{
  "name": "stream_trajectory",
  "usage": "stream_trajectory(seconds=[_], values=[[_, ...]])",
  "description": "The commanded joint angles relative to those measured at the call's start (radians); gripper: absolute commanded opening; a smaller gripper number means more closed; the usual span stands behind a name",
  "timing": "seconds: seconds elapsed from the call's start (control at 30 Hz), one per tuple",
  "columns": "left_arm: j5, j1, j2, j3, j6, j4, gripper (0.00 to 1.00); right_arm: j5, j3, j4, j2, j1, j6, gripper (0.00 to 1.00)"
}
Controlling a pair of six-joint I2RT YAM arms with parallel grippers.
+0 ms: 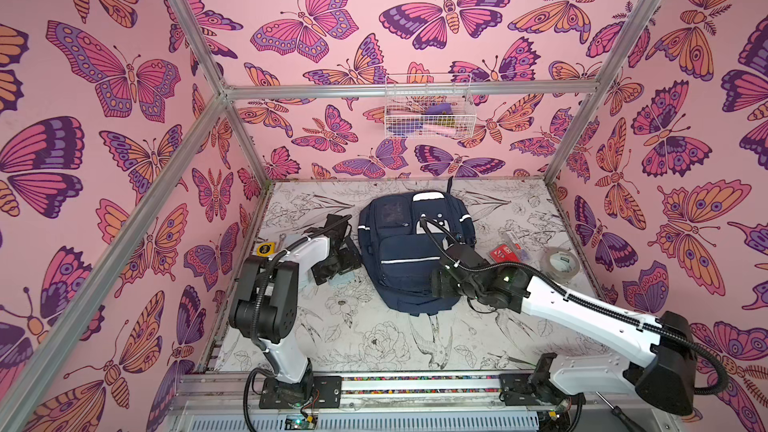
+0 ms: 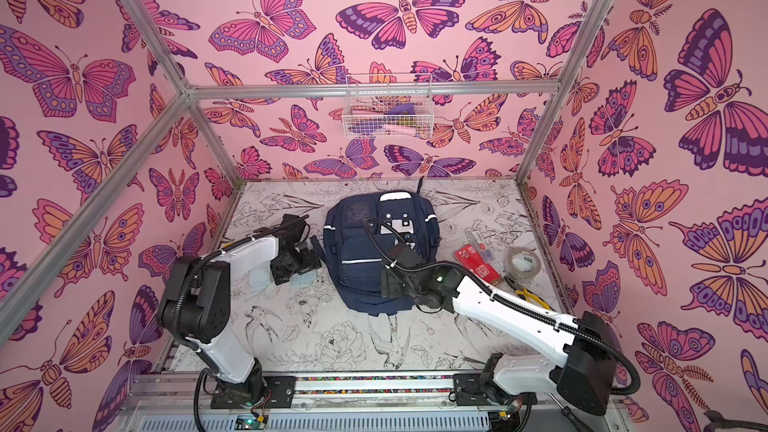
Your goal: Pack the student bag
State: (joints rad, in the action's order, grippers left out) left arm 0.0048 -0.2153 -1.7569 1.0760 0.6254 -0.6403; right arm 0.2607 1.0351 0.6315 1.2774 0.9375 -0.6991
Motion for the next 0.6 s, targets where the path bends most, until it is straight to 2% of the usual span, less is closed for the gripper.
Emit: stream_trajectory(seconds=[0.0,0.23,0.47,0.57], values=[[0.011,0.004,-0.024,0.009,0.005,-0.032,1.00,0.009,0.025,0.030,0.015,-0.004,0.001,0.86],[0.015,0.004,-0.061,0.006,0.006,-0.032,0.99,0.020,0.025,0.037,0.008,-0.009,-0.006,0.85],[0.027,0.004,-0.071,0.004,0.010,-0.031,0.79,0.018,0.016,0.055,-0.037,-0.022,-0.019,0.81],[0.036,0.004,-0.061,0.004,0.013,-0.031,0.66,0.008,0.010,0.052,-0.062,-0.038,-0.028,0.79]])
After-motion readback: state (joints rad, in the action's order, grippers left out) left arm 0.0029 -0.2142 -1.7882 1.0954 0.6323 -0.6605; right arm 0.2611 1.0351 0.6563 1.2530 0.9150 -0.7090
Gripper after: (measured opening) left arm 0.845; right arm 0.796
